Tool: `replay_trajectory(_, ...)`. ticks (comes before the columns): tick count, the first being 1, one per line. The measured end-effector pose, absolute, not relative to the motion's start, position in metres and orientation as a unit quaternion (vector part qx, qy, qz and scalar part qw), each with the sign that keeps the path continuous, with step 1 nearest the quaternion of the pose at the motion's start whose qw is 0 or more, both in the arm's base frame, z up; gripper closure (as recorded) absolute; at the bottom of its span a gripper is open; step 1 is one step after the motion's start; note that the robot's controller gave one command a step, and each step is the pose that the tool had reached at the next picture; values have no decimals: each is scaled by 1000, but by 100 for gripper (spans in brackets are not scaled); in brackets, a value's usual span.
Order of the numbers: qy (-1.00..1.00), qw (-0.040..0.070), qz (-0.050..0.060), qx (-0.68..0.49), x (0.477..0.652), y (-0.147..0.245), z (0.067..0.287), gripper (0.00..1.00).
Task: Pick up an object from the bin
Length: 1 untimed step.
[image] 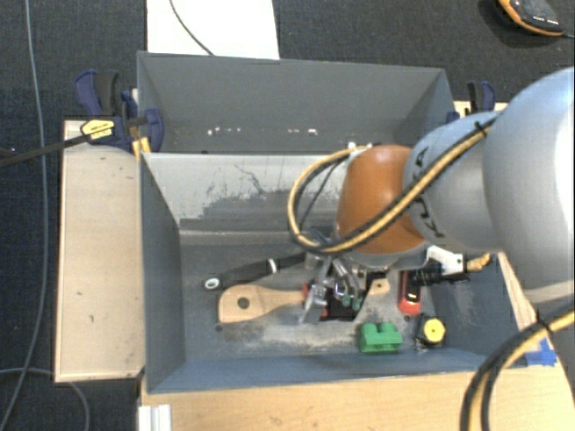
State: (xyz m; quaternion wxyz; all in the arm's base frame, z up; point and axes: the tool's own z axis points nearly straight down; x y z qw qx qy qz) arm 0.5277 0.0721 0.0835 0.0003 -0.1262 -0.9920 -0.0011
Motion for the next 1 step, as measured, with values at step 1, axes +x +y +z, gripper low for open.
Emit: replay_trajectory(1,-997,-4,-2,-72,514,78,124,100)
